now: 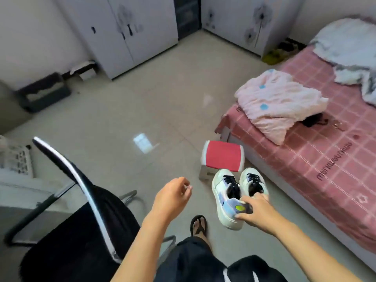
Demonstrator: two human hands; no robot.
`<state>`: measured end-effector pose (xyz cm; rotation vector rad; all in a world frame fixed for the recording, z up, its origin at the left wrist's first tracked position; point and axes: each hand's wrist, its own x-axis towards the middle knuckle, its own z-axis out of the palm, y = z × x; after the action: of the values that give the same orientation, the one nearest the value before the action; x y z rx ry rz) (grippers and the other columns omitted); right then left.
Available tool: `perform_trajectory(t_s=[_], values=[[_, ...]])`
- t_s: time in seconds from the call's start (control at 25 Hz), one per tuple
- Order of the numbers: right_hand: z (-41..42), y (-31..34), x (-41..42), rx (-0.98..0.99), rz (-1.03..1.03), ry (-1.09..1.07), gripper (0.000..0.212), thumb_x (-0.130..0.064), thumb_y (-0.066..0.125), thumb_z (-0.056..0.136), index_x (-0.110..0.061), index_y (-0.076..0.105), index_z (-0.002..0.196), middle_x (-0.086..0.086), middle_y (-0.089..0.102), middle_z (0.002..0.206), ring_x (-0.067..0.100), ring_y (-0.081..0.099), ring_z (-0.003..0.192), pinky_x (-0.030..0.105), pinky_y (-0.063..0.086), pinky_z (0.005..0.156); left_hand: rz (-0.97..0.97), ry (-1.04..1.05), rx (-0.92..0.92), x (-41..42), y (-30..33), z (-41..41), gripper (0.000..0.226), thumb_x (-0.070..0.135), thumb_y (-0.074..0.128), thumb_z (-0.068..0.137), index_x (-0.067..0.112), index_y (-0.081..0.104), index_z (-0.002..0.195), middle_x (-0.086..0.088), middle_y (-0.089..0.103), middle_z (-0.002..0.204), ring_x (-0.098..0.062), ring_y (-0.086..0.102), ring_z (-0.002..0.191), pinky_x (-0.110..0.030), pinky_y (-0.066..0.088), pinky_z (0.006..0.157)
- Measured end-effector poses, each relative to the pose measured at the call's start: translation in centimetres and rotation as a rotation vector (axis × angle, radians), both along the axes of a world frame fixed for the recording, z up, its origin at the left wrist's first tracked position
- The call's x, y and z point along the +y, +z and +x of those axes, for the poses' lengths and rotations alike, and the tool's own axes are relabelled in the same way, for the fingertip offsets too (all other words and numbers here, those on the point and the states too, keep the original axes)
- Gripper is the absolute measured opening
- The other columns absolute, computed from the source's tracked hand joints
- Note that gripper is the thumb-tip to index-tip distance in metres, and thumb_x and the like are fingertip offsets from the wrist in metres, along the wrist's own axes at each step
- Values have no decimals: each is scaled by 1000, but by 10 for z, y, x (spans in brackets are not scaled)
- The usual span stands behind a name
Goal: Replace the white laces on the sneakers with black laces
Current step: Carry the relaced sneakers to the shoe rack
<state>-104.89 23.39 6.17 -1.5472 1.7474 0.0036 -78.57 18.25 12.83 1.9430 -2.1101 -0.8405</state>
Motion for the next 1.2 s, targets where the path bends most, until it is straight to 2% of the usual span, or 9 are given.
perform_trajectory(t_s=[0.12, 0.24, 0.4, 0.6, 0.72, 0.84, 1.0, 1.2], values=[[42, 1, -82, -4, -15, 117, 33, -49, 69, 76, -32, 58, 101, 0, 40, 91, 20, 31, 105, 28, 33, 85, 48, 72, 17, -62, 3, 49, 24, 34, 48, 95, 20, 58, 111, 3, 62, 102, -16, 57, 97, -29, 46, 82], [68, 18, -163, 31, -4, 211, 40, -49, 68, 78, -28, 58, 110, 6, 45, 100, 23, 33, 109, 29, 32, 86, 18, 158, 64, -123, 20, 83, 21, 32, 50, 94, 18, 61, 105, 3, 62, 98, -17, 58, 95, -32, 47, 83], [88, 31, -271, 86, -43, 270, 41, -49, 69, 78, -28, 58, 111, 5, 43, 94, 23, 35, 103, 28, 29, 82, 73, 250, 202, -183, 33, 107, 19, 30, 49, 95, 18, 62, 104, 6, 63, 98, -10, 58, 90, -25, 46, 80], [109, 18, -390, 159, -42, 308, 46, -50, 71, 75, -27, 61, 113, 7, 44, 91, 29, 39, 104, 31, 33, 89, 235, 324, 230, -254, 17, 158, 21, 30, 48, 97, 18, 63, 106, 6, 64, 98, -6, 57, 85, -20, 42, 73], [137, 10, -482, 131, 3, 324, 46, -47, 70, 78, -27, 58, 118, 7, 44, 94, 27, 37, 109, 30, 32, 86, 229, 337, 201, -345, 6, 186, 22, 30, 47, 97, 17, 63, 108, 7, 64, 101, -9, 58, 94, -23, 44, 80], [171, 10, -576, 95, 22, 348, 49, -47, 70, 78, -26, 57, 120, 7, 44, 98, 27, 36, 113, 29, 31, 87, 195, 263, 156, -458, 9, 207, 22, 27, 47, 97, 16, 63, 108, 5, 60, 96, -14, 56, 92, -23, 40, 77], [205, 29, -677, 21, 30, 300, 48, -46, 71, 77, -24, 59, 117, 11, 46, 105, 27, 32, 117, 29, 31, 89, 148, 238, 170, -571, 26, 227, 21, 26, 46, 98, 16, 63, 108, 4, 61, 99, -12, 54, 90, -24, 41, 78], [227, 31, -803, -17, -1, 236, 46, -44, 72, 77, -24, 59, 117, 10, 45, 102, 24, 30, 116, 27, 29, 86, 215, 208, 185, -700, 11, 241, 22, 29, 45, 98, 19, 62, 109, 6, 63, 101, -10, 57, 94, -27, 47, 82]])
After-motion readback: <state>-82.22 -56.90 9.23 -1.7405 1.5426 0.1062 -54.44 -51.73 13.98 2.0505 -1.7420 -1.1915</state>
